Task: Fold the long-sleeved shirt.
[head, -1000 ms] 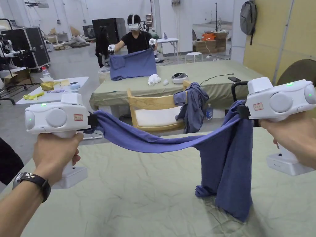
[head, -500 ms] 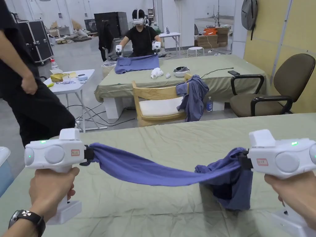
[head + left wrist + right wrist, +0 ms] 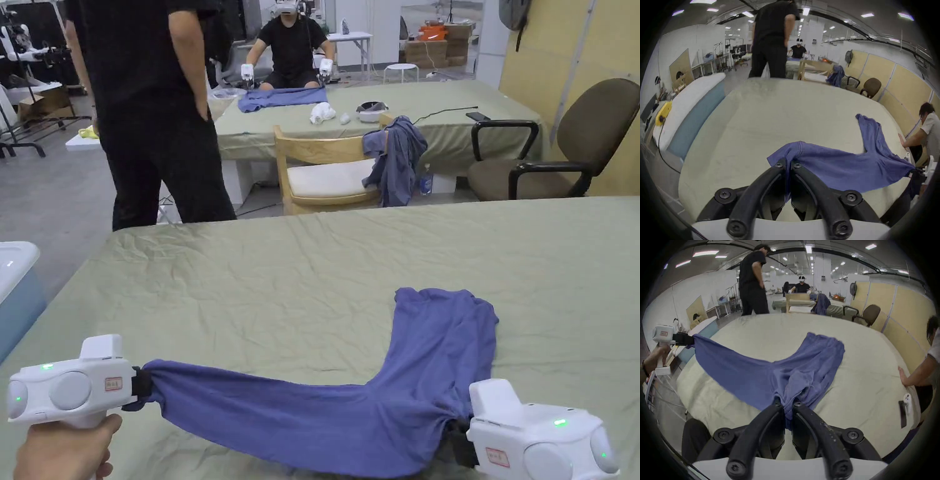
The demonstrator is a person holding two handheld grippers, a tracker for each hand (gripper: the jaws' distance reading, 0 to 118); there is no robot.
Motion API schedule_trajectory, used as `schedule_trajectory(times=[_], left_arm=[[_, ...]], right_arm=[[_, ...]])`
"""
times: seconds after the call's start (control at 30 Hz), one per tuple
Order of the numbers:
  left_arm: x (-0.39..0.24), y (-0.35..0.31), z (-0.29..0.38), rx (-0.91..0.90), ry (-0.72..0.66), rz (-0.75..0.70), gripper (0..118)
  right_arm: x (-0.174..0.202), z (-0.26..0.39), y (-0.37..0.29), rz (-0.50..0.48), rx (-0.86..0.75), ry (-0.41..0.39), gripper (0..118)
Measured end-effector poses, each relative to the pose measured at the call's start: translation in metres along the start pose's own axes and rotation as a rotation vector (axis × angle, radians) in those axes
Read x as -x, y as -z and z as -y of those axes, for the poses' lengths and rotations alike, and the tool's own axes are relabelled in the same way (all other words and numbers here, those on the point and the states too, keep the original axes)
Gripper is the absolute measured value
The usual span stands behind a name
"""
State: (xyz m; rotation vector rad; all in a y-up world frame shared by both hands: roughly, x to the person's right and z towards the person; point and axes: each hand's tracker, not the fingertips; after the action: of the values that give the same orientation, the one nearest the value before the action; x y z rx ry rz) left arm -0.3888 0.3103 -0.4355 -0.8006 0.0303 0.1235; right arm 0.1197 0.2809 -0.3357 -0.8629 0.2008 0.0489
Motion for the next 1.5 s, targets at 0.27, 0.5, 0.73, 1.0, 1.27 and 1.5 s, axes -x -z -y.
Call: schedule_trajectory(times=[0.27,0.5,0.73,1.0,1.27,1.5], left_arm=[[0.0,0.061,0.055,0.166,0.023,-0.015,4],[-0.008,0.061,0.073,0.191,0.024,-0.006,66],[-0.055,-0.01,0.071,-0.005,0.057,0.02,65],[-0.134,-0.076,0.098,-0.025,0.071,0.174,28],[-0.206,-0.09,0.135,0.1,0.174,0.33,0],[-0.254,-0.024,0.134,0.245,-0.013,0.356,54]], right_arm=[[0.008,0.044,0.056,0.011,0.11,0.042,9],[0.006,0.042,0.062,-0.009,0.138,0.064,60],[0.011,0.025,0.005,0.031,-0.038,-0.023,62],[0.016,0.01,-0.085,0.071,-0.244,-0.085,44],[-0.002,0.026,-0.111,0.098,-0.285,-0.096,1],[-0.026,0.034,-0.101,0.071,-0.267,-0.017,1]])
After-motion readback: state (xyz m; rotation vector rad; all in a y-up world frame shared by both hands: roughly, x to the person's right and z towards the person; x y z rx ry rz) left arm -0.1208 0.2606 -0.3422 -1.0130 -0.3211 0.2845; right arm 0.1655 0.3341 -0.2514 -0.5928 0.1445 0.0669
